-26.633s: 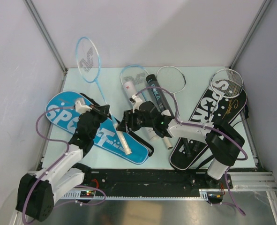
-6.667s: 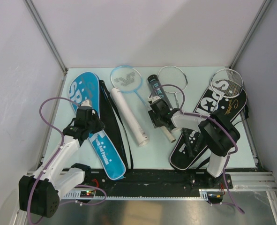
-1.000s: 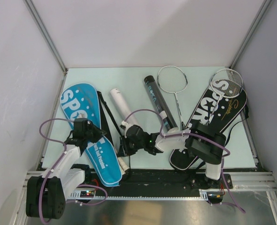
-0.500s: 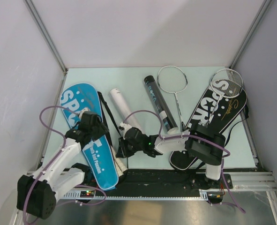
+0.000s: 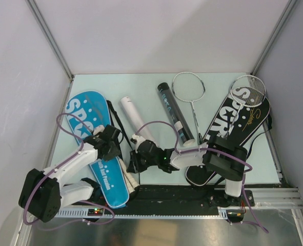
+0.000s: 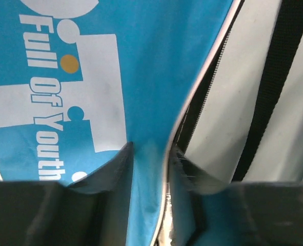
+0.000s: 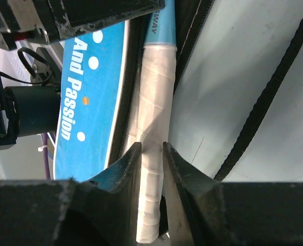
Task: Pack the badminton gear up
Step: Place the racket in the racket bag, then adjust the racket bag at the center of the board.
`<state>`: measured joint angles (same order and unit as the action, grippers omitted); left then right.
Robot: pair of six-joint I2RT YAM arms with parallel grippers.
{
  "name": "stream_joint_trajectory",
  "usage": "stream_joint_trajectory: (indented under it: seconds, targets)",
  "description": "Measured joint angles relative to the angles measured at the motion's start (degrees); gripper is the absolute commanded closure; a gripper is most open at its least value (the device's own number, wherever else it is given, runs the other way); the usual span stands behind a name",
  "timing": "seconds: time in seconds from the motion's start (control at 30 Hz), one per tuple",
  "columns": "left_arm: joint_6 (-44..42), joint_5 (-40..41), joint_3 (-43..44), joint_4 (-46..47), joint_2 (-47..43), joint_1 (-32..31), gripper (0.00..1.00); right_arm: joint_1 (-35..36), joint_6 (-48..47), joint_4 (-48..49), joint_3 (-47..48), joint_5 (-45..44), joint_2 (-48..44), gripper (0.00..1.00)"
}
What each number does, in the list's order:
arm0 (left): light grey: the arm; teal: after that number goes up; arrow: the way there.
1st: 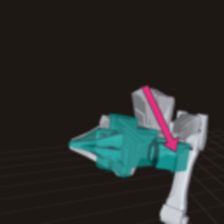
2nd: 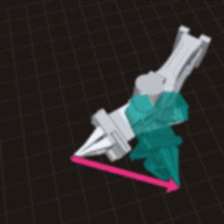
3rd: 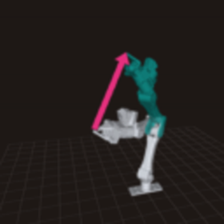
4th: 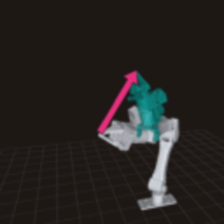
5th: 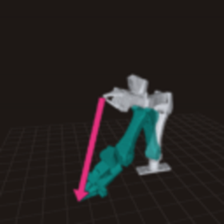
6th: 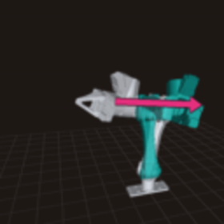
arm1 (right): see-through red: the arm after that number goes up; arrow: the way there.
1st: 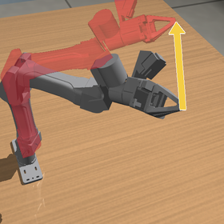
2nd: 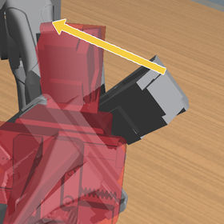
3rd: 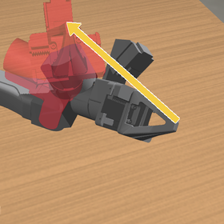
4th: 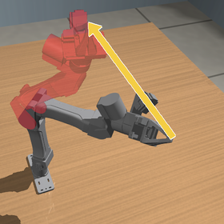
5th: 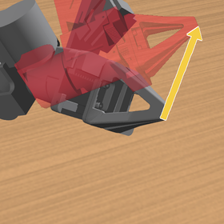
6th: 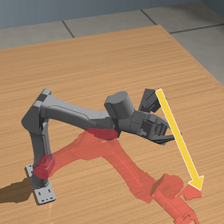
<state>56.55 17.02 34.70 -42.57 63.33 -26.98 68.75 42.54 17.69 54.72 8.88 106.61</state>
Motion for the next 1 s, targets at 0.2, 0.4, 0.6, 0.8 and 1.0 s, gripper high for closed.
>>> stream_joint_trajectory:
  seconds: [0.2, 0.4, 0.6, 0.8, 1.0]
  targets:
    - [0.66, 0.83, 1.01, -0.26, 0.92, -0.22, 0.99, -1.25, 0.52, 0.74, -1.22, -0.02, -1.18, 0.68]
    - [2.10, 1.29, -0.33, -0.66, -6.08, -0.24, 1.00, -5.11, 1.36, 3.21, -1.36, -0.57, -3.06, 0.63]
    - [4.42, 1.90, -3.39, -0.66, -14.51, -0.22, 1.00, -8.04, 1.75, 4.02, 0.66, -0.87, -1.66, 0.59]
    - [5.90, 1.62, -5.03, -0.22, -16.79, -0.24, 1.00, -8.15, 1.73, 3.72, 7.34, -1.14, 3.61, 0.57]
    - [6.16, 1.03, -5.73, 0.24, -18.95, -0.22, 1.00, -7.72, 1.38, 2.08, 11.87, -3.02, 8.79, 0.54]
